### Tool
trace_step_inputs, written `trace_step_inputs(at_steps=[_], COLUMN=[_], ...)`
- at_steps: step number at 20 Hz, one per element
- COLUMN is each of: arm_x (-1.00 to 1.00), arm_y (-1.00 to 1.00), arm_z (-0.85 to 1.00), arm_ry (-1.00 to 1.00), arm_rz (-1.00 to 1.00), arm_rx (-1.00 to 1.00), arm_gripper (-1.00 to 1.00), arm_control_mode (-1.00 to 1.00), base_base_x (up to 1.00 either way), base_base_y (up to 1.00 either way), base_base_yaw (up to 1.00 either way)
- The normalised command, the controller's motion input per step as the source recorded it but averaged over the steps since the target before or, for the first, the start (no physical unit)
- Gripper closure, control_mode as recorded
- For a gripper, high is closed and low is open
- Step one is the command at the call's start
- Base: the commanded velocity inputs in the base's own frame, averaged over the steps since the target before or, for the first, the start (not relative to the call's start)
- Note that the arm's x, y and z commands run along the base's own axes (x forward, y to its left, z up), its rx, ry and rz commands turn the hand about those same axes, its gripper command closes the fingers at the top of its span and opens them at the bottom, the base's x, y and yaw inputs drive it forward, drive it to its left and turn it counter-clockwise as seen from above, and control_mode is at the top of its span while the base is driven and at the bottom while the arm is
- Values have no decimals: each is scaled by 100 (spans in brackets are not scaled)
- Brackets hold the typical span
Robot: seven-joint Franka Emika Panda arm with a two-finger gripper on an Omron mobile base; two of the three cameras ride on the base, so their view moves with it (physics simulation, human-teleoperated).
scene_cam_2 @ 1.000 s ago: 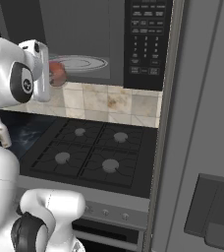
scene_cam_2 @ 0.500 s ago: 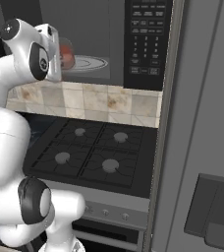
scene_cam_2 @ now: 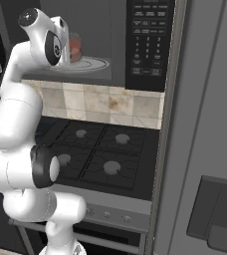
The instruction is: Place the microwavable item in the microwave. Then, close the microwave door and press the start button.
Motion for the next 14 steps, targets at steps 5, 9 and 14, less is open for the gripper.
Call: trace_step_inputs(at_steps=[5,9,14], arm_x=[52,9,-4], arm_y=[20,17,0], arm_z=[-12,-16,-15], arm_ry=[4,1,0], arm_rz=[5,8,10], arm_rx=[-1,-4,-2], arm_gripper=[100,100,100], arm_control_mode=[-100,-100,-100], base_base_x=[0,0,0], base_base_y=[0,0,0], base_base_yaw=[0,0,0])
